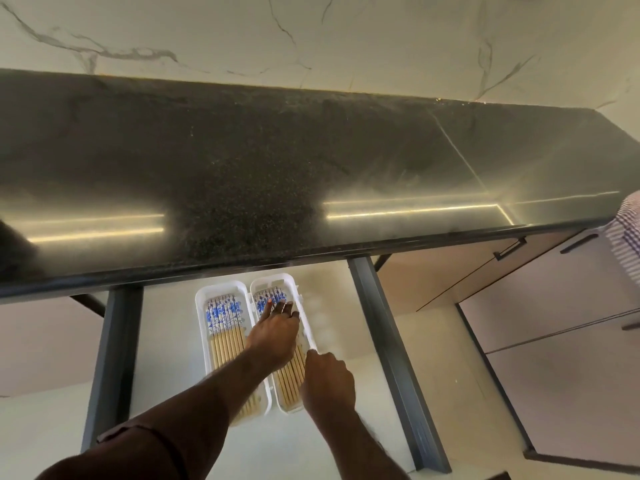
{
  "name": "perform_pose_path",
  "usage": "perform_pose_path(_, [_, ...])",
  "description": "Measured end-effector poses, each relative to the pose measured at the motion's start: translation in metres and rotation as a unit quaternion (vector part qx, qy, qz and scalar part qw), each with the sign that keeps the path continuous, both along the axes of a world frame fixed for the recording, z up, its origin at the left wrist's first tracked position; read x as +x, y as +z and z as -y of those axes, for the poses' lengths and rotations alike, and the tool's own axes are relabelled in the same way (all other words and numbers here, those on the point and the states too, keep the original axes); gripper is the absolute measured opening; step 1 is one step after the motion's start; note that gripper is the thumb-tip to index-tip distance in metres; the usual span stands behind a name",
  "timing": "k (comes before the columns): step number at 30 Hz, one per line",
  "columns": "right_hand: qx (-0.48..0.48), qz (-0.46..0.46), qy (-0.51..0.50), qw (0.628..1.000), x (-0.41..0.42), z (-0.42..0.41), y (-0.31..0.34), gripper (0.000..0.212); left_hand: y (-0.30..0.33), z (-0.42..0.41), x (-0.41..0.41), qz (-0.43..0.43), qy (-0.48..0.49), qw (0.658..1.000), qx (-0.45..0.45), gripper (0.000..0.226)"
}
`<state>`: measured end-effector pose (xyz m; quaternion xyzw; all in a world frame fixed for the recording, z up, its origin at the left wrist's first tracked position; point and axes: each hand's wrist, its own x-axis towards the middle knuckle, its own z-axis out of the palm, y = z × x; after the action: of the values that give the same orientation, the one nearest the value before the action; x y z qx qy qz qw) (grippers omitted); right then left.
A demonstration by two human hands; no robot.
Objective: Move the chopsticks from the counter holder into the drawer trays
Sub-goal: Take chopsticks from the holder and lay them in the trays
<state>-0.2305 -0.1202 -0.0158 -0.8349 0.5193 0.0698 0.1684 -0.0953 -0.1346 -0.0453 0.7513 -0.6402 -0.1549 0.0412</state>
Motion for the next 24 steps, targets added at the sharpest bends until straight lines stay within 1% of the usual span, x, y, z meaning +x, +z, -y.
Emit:
perform_pose_path(2, [0.008,0.006,-0.002,1.000,-0.004,-0.001,0.011,0.043,0.015,-0.008,-0.002,-0.007,0.012,1.000,-0.008,0.056])
perform_pose_path(4, [-0.007,0.014,0.005,1.000,-0.007,-0.004,0.027,0.041,0.030,-0.019,-0.005,-0.015,0.029,0.999,-0.016,0.059])
perform_pose_path(7, [-0.030,0.038,0.007,0.999,-0.014,-0.012,0.046,0.046,0.052,-0.039,-0.012,-0.030,0.055,0.997,-0.038,0.061])
perform_pose_path(10, [-0.065,0.048,0.021,0.996,-0.022,-0.026,0.066,0.051,0.073,-0.061,-0.020,-0.012,0.059,0.997,-0.056,0.063])
perform_pose_path(14, [-0.125,0.084,0.037,0.988,-0.041,-0.053,0.098,0.052,0.102,-0.099,-0.040,0.011,0.082,0.993,-0.088,0.066])
perform_pose_path(17, [-0.161,0.128,0.049,0.977,-0.058,-0.079,0.122,0.051,0.122,-0.132,-0.058,0.011,0.122,0.985,-0.121,0.068])
perform_pose_path(19, [-0.180,0.161,0.062,0.968,-0.073,-0.099,0.135,0.055,0.136,-0.156,-0.071,0.007,0.141,0.981,-0.134,0.070])
perform_pose_path(24, [-0.192,0.198,0.072,0.959,-0.110,-0.142,0.154,0.062,0.160,-0.216,-0.100,0.012,0.156,0.973,-0.169,0.072])
